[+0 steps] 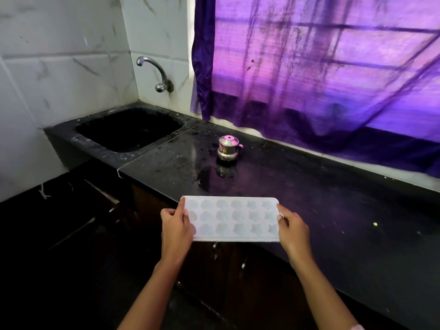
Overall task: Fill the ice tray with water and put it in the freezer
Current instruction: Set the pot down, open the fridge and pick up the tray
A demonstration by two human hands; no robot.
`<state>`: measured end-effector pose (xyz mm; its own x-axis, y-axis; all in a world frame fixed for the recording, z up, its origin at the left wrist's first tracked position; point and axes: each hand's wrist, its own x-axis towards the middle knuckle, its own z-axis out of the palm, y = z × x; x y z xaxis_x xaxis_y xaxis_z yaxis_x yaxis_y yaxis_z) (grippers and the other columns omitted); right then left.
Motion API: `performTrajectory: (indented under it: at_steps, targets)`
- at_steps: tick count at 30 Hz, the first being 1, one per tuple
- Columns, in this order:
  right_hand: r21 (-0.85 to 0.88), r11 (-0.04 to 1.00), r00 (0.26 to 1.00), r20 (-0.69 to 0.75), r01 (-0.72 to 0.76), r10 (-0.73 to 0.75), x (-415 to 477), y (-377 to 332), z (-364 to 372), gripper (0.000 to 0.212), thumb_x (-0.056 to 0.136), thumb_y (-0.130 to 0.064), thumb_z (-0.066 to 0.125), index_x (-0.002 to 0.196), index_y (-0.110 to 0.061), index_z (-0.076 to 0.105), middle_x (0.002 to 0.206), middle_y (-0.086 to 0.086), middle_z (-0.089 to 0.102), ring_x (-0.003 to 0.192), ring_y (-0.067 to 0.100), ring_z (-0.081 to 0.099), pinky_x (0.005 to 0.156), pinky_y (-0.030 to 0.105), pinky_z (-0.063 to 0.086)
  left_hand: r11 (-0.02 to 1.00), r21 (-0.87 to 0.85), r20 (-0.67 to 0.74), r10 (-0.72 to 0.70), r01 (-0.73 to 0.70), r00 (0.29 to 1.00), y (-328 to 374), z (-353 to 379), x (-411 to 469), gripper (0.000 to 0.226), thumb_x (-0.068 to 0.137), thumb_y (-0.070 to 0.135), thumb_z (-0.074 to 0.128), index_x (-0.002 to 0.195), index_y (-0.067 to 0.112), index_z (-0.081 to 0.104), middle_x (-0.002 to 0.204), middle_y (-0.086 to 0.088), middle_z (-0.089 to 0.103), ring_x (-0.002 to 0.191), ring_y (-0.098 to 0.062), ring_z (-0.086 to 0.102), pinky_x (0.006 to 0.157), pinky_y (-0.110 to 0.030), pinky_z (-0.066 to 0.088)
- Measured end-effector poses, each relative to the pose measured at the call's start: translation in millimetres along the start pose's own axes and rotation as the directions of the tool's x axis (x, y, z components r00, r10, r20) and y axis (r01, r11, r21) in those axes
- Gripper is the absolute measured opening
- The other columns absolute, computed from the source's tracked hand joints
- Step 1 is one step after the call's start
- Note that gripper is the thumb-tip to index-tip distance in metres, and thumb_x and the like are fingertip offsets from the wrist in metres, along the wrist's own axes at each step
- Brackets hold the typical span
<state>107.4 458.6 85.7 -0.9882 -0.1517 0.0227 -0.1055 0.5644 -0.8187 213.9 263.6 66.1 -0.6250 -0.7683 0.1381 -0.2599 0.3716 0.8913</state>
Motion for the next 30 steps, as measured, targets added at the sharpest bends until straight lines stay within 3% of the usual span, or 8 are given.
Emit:
performTrajectory:
  at_steps: [4,8,17,25,30]
  targets:
    - [0.001,1.0,1.0,0.014,0.01,-0.01,-29.4,3.7,-18.4,0.038,0.095,-0.007,0.041,0.132,-0.011,0.049,0.128,0.015,0.053,0.117,0.028,0.05,0.098,0.031,0.039,1.0,0.002,-0.029,0.011,-0.011,1.0,5.0,-13.4,-34.4,0.041,0.099,0.014,0.036,0.14,0.016,0.04,0.103,-0.007,0.036,0.072,-0.004,0.041,0.061,0.003,0.031]
    - [0.035,0.999,0.999,0.031,0.029,-0.03,-54.0,6.9,-35.0,0.037,0.094,-0.008,0.045,0.131,-0.011,0.051,0.127,0.014,0.054,0.116,0.026,0.052,0.094,0.028,0.038,1.0,0.019,-0.07,-0.002,0.004,0.998,8.0,-24.8,-65.9,0.041,0.098,0.015,0.038,0.139,0.016,0.042,0.104,-0.004,0.038,0.075,0.0,0.041,0.068,-0.009,0.027]
    - [0.028,0.998,0.991,0.12,0.058,-0.061,-112.5,15.8,-64.5,0.042,0.091,-0.013,0.052,0.133,-0.012,0.048,0.129,0.013,0.052,0.118,0.027,0.05,0.094,0.029,0.039,0.998,0.05,-0.15,-0.036,0.044,0.988,7.2,-50.3,-145.6,0.04,0.098,0.016,0.04,0.138,0.015,0.044,0.104,-0.004,0.039,0.084,-0.007,0.041,0.075,-0.01,0.026]
    - [0.094,0.995,0.976,0.208,0.042,-0.061,-172.8,23.7,-87.0,0.046,0.089,-0.017,0.057,0.133,-0.014,0.048,0.131,0.011,0.05,0.117,0.027,0.05,0.098,0.04,0.044,0.995,0.078,-0.211,-0.043,0.061,0.976,8.9,-86.1,-221.5,0.04,0.098,0.016,0.04,0.137,0.015,0.045,0.101,-0.004,0.041,0.085,-0.008,0.042,0.073,-0.012,0.026]
    - [0.113,0.992,0.971,0.228,0.051,-0.076,-209.6,27.8,-95.3,0.044,0.09,-0.012,0.054,0.133,-0.014,0.047,0.132,0.012,0.048,0.118,0.027,0.049,0.093,0.036,0.043,0.993,0.099,-0.228,-0.045,0.069,0.973,8.4,-111.7,-261.9,0.039,0.097,0.017,0.042,0.136,0.018,0.047,0.101,-0.004,0.044,0.079,-0.004,0.042,0.068,-0.014,0.028]
